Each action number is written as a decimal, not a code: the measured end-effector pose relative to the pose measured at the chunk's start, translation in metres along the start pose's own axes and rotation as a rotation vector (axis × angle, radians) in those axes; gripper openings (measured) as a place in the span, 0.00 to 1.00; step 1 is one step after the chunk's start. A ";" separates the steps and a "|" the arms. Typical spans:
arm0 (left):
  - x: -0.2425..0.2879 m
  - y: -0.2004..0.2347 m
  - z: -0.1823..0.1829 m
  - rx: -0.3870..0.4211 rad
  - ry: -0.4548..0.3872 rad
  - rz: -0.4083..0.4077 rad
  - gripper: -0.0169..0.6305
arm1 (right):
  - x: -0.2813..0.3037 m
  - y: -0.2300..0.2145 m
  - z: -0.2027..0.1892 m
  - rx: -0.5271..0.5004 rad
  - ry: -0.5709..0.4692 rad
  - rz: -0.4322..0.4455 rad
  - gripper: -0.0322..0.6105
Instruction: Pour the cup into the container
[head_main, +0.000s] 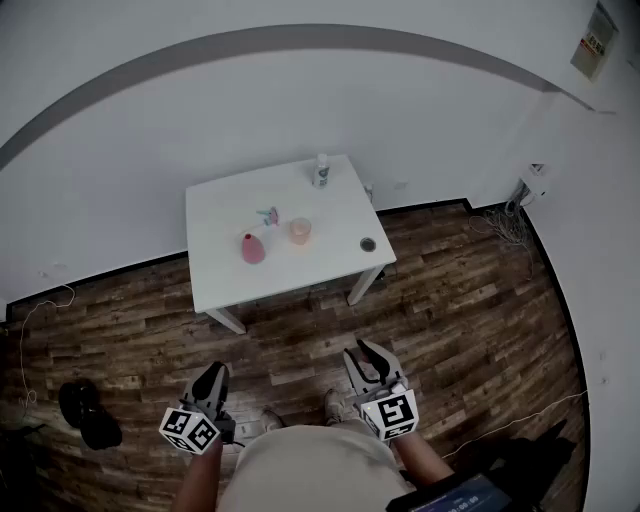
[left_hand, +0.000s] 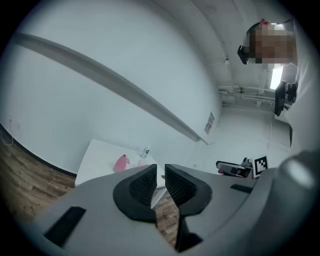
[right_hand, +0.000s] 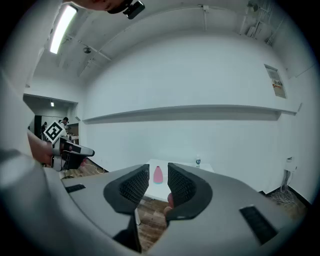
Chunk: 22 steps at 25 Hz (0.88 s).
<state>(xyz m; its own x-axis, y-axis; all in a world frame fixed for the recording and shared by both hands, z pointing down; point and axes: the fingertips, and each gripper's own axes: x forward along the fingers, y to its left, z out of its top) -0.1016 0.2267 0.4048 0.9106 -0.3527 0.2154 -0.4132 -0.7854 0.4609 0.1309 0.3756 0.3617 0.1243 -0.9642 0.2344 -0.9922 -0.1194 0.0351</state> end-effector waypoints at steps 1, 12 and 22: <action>0.003 -0.002 -0.001 0.000 -0.001 0.001 0.12 | 0.000 -0.004 -0.001 0.001 0.000 0.000 0.24; 0.021 -0.018 -0.008 0.007 -0.001 0.027 0.12 | -0.009 -0.035 0.004 0.038 -0.066 -0.030 0.24; 0.044 -0.037 -0.013 0.029 0.009 0.052 0.12 | -0.022 -0.067 0.007 -0.007 -0.103 -0.018 0.24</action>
<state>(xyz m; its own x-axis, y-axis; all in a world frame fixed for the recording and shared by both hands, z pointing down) -0.0460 0.2468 0.4088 0.8876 -0.3893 0.2462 -0.4598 -0.7802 0.4240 0.1942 0.4030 0.3477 0.1402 -0.9812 0.1330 -0.9898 -0.1353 0.0450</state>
